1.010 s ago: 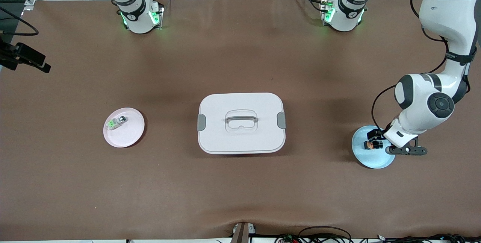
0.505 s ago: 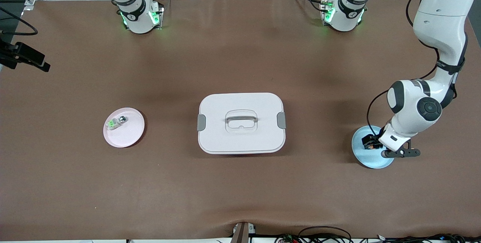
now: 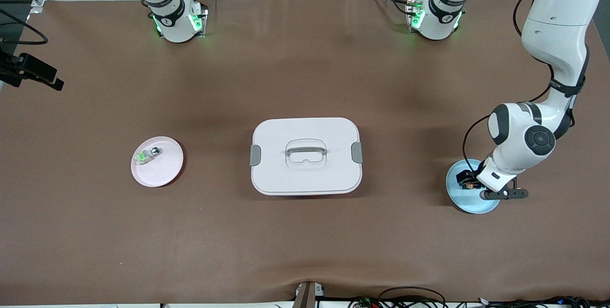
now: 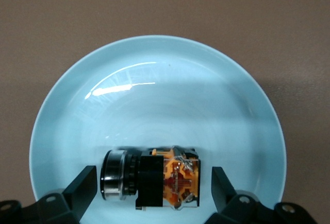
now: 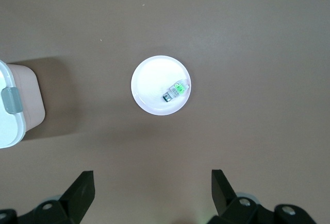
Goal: Transfer orange switch to right arm and place
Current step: 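Lift the switch with the left gripper and carry it over the box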
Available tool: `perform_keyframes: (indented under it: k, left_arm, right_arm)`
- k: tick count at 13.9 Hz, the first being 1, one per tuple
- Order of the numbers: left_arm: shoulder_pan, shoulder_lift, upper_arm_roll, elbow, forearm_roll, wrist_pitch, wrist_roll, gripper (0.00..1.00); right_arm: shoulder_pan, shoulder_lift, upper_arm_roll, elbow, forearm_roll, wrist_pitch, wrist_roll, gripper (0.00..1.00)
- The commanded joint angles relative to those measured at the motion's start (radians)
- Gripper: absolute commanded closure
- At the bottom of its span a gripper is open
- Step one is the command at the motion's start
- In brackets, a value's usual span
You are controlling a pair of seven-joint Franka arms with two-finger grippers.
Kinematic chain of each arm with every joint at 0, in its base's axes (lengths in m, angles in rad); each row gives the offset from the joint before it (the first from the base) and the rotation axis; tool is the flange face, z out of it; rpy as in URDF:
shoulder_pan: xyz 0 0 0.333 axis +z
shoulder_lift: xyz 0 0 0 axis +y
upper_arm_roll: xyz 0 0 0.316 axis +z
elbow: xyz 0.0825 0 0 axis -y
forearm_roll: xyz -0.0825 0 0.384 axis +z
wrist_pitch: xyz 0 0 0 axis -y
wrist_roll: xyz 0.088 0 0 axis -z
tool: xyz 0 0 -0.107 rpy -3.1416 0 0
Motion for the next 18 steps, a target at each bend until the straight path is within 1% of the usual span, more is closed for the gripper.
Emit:
perform_keyframes:
  k: [1, 3, 4, 6, 8, 13, 14, 16, 18]
  left_arm:
    - [0.003, 0.01, 0.001, 0.012, 0.015, 0.013, -0.002, 0.48]
    - [0.0, 0.004, 0.0, 0.012, 0.015, 0.013, -0.004, 1.0]
    - [0.001, -0.002, 0.0, 0.012, 0.015, 0.011, -0.007, 1.0]
    - [0.003, -0.048, -0.005, 0.011, 0.015, -0.001, -0.008, 1.0]
    - [-0.002, -0.108, -0.014, 0.012, 0.015, -0.082, -0.016, 1.0]
    - [0.0, -0.283, -0.094, 0.012, -0.002, -0.289, -0.025, 1.0]
    - [0.0, -0.316, -0.115, 0.012, -0.002, -0.335, -0.055, 1.0]
    - [-0.002, -0.37, -0.186, 0.029, -0.002, -0.413, -0.179, 1.0]
    - [-0.003, -0.369, -0.275, 0.121, -0.004, -0.54, -0.33, 1.0]
  right_arm:
    - [-0.004, -0.007, 0.005, 0.004, -0.001, -0.011, 0.01, 0.0]
    - [-0.005, -0.007, 0.005, 0.004, 0.005, -0.011, 0.011, 0.0]
    - [-0.005, -0.007, 0.005, 0.004, 0.005, -0.01, 0.011, 0.0]
    - [-0.004, -0.007, 0.005, 0.004, 0.005, -0.011, 0.01, 0.0]
    - [-0.005, -0.007, 0.005, 0.004, 0.004, -0.011, 0.008, 0.0]
    - [-0.004, -0.007, 0.005, 0.006, -0.004, -0.008, 0.008, 0.0]
    - [-0.002, -0.007, 0.005, 0.006, -0.004, -0.008, 0.006, 0.0]
    - [-0.007, -0.004, 0.005, 0.012, -0.006, -0.01, 0.01, 0.0]
    - [-0.004, -0.004, 0.005, 0.012, -0.004, -0.01, 0.01, 0.0]
